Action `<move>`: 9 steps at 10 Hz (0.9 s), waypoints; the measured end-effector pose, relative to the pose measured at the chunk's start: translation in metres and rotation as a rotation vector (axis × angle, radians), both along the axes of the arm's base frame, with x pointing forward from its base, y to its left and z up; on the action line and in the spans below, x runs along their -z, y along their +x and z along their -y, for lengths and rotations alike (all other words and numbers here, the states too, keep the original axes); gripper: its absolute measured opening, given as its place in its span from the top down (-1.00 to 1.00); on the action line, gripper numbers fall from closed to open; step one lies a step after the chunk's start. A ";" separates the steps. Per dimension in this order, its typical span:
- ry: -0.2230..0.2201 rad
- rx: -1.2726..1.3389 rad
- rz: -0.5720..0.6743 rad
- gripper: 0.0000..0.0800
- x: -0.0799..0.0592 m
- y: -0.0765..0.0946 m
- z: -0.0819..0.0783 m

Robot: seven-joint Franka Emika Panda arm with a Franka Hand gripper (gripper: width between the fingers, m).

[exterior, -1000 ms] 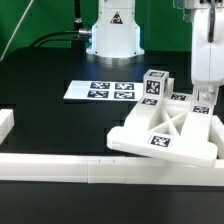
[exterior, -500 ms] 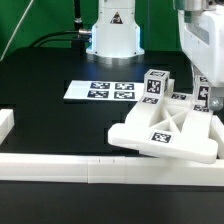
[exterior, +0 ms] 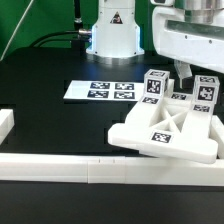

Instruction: Assemble chair

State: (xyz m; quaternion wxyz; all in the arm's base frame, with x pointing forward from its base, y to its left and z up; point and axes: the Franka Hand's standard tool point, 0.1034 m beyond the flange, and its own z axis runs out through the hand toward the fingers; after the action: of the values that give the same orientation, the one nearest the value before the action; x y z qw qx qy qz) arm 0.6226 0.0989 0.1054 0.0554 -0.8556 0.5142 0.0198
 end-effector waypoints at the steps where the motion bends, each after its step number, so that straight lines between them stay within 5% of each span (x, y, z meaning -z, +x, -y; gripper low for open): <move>1: -0.007 -0.079 -0.010 -0.62 -0.002 0.002 -0.002; 9: -0.087 -0.827 0.017 -0.62 -0.001 0.002 0.001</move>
Offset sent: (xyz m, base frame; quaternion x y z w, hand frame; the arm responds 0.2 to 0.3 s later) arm 0.0000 0.0000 0.0000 0.0000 0.0000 -0.1938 0.9810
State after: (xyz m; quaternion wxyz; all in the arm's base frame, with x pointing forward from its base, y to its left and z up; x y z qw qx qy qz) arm 0.6244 0.0979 0.1064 0.0109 -0.9918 0.1271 0.0116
